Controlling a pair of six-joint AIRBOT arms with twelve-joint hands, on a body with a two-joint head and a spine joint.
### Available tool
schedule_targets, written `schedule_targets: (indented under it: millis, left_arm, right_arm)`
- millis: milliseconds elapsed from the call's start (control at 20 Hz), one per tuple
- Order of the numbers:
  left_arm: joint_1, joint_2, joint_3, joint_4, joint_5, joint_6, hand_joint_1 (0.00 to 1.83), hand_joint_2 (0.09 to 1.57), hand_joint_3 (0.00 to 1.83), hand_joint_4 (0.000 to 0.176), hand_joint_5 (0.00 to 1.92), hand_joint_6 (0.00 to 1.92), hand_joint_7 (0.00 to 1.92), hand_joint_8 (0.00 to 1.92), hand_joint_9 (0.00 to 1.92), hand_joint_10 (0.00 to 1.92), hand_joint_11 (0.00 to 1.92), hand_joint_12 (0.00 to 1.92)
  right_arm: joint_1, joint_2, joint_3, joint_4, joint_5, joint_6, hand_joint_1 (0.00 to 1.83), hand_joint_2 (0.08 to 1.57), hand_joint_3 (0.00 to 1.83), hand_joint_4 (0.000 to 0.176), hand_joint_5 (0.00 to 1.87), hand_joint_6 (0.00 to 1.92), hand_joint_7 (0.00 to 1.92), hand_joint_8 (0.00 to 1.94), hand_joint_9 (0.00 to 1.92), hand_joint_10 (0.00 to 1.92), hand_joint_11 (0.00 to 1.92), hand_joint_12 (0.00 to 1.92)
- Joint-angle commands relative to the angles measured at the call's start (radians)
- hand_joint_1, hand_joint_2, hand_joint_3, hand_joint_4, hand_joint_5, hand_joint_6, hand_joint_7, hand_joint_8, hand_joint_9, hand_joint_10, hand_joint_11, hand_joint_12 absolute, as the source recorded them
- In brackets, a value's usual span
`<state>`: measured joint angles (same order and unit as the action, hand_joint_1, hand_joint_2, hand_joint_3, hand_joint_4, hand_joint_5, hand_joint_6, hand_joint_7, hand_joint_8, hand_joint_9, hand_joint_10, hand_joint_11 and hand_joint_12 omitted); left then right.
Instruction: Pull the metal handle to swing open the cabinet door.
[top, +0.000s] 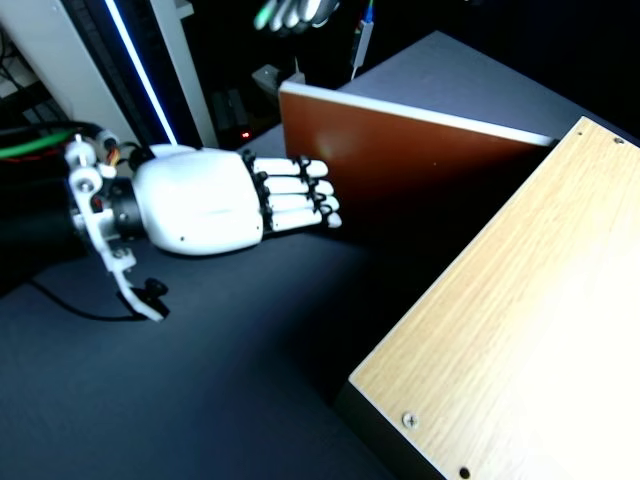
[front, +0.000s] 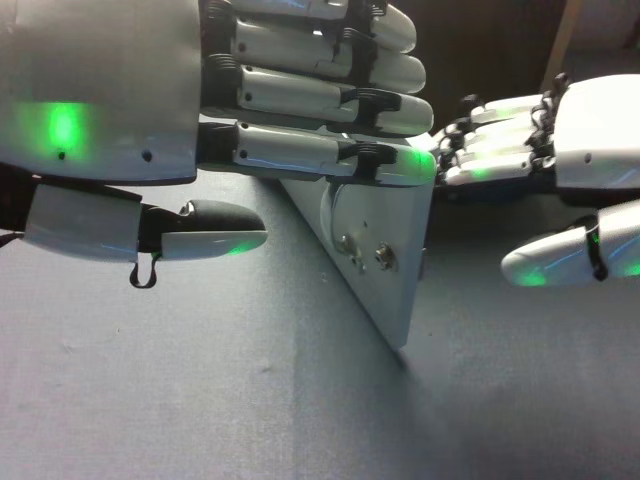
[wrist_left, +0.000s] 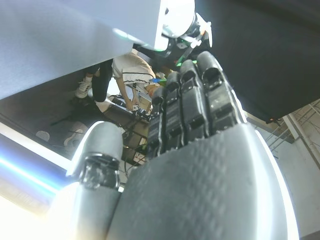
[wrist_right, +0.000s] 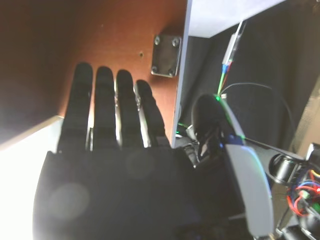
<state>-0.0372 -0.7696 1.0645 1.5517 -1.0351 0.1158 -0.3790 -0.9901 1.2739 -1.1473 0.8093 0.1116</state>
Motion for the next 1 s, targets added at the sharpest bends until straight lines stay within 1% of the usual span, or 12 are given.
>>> schedule_targets:
  millis: [0, 100, 150, 250, 450, 600, 950]
  left_arm:
    - [-0.010, 0.007, 0.000, -0.101, -0.020, 0.007, 0.00, 1.57, 0.22, 0.000, 0.16, 0.00, 0.21, 0.00, 0.21, 0.00, 0.00, 0.54]
    - [-0.010, 0.007, 0.000, -0.101, -0.020, 0.007, 0.00, 1.57, 0.22, 0.000, 0.16, 0.00, 0.22, 0.00, 0.22, 0.00, 0.00, 0.58]
    - [-0.010, 0.007, 0.000, -0.101, -0.020, 0.007, 0.00, 1.57, 0.23, 0.000, 0.17, 0.00, 0.22, 0.00, 0.22, 0.00, 0.00, 0.58]
    - [-0.010, 0.007, 0.000, -0.101, -0.020, 0.007, 0.00, 1.57, 0.24, 0.000, 0.17, 0.00, 0.22, 0.00, 0.22, 0.00, 0.00, 0.56]
    - [-0.010, 0.007, 0.000, -0.101, -0.020, 0.007, 0.00, 1.57, 0.24, 0.000, 0.18, 0.00, 0.22, 0.00, 0.22, 0.00, 0.00, 0.55]
    - [-0.010, 0.007, 0.000, -0.101, -0.020, 0.007, 0.00, 1.57, 0.24, 0.000, 0.18, 0.00, 0.23, 0.00, 0.22, 0.00, 0.00, 0.56]
    - [-0.010, 0.007, 0.000, -0.101, -0.020, 0.007, 0.00, 1.57, 0.23, 0.000, 0.18, 0.00, 0.23, 0.00, 0.23, 0.00, 0.00, 0.56]
  right_arm:
    - [0.004, 0.003, -0.007, 0.079, 0.072, -0.001, 0.00, 1.52, 0.00, 0.000, 0.10, 0.00, 0.16, 0.00, 0.14, 0.00, 0.00, 0.46]
    - [-0.006, -0.001, -0.014, 0.079, 0.096, -0.001, 0.00, 1.52, 0.00, 0.000, 0.09, 0.00, 0.14, 0.00, 0.13, 0.00, 0.00, 0.43]
    - [-0.012, -0.004, -0.016, 0.079, 0.110, -0.003, 0.00, 1.52, 0.00, 0.000, 0.09, 0.00, 0.14, 0.00, 0.13, 0.00, 0.00, 0.43]
    - [-0.020, -0.011, -0.016, 0.079, 0.137, -0.047, 0.00, 1.53, 0.00, 0.000, 0.09, 0.00, 0.14, 0.00, 0.13, 0.00, 0.00, 0.43]
    - [-0.021, -0.022, -0.027, 0.079, 0.142, -0.066, 0.00, 1.53, 0.00, 0.000, 0.10, 0.00, 0.14, 0.00, 0.13, 0.00, 0.00, 0.42]
    - [-0.021, -0.041, -0.032, 0.099, 0.146, -0.110, 0.00, 1.53, 0.00, 0.000, 0.10, 0.00, 0.14, 0.00, 0.12, 0.00, 0.00, 0.40]
    - [-0.014, -0.087, -0.034, 0.133, 0.140, -0.124, 0.00, 1.53, 0.00, 0.000, 0.09, 0.00, 0.12, 0.00, 0.12, 0.00, 0.00, 0.40]
